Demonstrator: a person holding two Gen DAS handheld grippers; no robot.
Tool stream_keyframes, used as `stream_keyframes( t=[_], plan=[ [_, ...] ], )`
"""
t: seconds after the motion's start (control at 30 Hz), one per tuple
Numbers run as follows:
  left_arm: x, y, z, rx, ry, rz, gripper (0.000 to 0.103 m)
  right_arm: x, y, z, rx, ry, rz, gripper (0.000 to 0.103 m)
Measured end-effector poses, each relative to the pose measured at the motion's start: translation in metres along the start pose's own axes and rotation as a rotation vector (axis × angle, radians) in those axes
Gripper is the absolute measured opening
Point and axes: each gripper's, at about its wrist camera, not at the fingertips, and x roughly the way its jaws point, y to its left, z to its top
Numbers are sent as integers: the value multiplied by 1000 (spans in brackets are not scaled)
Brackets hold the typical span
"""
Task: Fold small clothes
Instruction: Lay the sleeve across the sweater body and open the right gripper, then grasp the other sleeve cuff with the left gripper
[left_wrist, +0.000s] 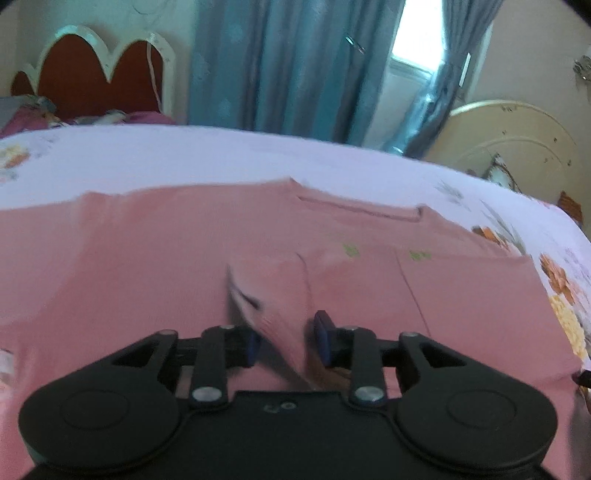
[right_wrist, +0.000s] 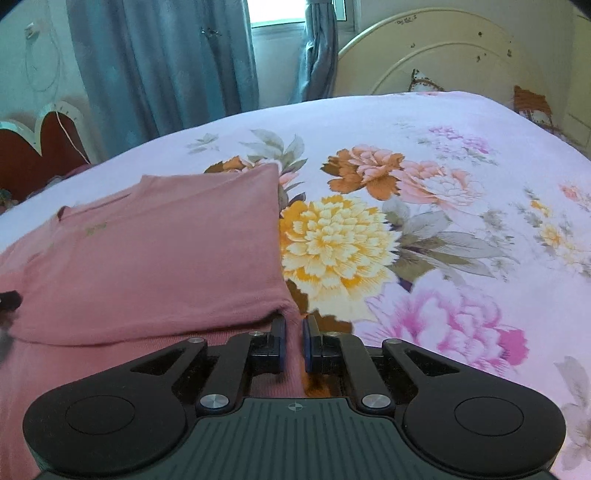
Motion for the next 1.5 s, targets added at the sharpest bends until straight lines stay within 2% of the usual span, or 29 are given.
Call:
stream_keyframes(
  t=[0.13, 0.27, 0.3, 0.37, 0.4, 0.47, 0.5, 0.53, 0.6, 0.77, 0.8, 0.83, 0.93, 1.0, 1.1, 1.17, 1.2, 1.23, 1.27, 1.3, 1.5],
  plan=[
    [-15, 10, 6, 6, -69, 54, 32, -14, -2, 12, 3, -55, 13, 7],
    [-21, -7, 13, 83, -102, 16, 36, 7, 4, 31, -27, -50, 24, 7],
    [-18, -13, 13, 92, -99, 2, 38, 12, 4, 35, -25, -48, 34, 10],
    [-7, -24, 12, 102, -75, -26, 38, 25, 6, 42, -22, -57, 25, 43],
    [-4, -27, 10, 108, -64, -32, 38, 30, 7, 46, -29, -81, 22, 68],
    [6, -32, 5, 127, -42, -27, 38, 43, 12, 54, -72, -100, 14, 68],
    [11, -33, 3, 133, -30, -19, 38, 51, 13, 58, -81, -100, 20, 63],
    [16, -31, 0, 131, -14, -13, 38, 59, 14, 62, -85, -88, 26, 52],
    [23, -28, -4, 121, 9, -3, 39, 77, 12, 71, -73, -65, 39, 42],
    [21, -21, -11, 146, 8, 14, 40, 117, 12, 88, -38, -27, 53, 42],
    [20, -21, -12, 151, 7, 16, 41, 123, 13, 91, -42, -28, 55, 38],
    [20, -20, -12, 151, 5, 18, 42, 128, 14, 93, -50, -29, 63, 23],
    [21, -22, -12, 146, 0, 24, 44, 133, 16, 95, -45, -37, 70, 10],
    [22, -23, -11, 152, -3, 27, 45, 129, 16, 93, -63, -60, 53, 7],
    [23, -26, -11, 161, -2, 33, 47, 135, 12, 89, -36, -77, 41, 7],
    [24, -27, -9, 166, 8, 35, 47, 134, 23, 91, -85, -69, 6, 8],
    [24, -26, -8, 164, 14, 33, 49, 132, 27, 91, -104, -71, -12, 12],
    [23, -26, -7, 162, 24, 31, 50, 128, 29, 91, -109, -76, -27, 25],
    [21, -25, -5, 159, 33, 27, 54, 122, 31, 90, -112, -83, -27, 32],
    [19, -23, -4, 154, 39, 23, 57, 115, 33, 88, -119, -90, -8, 37],
    [3, -11, -2, 124, 61, 37, 61, 73, 70, 59, -191, -78, 129, 37]
  ],
)
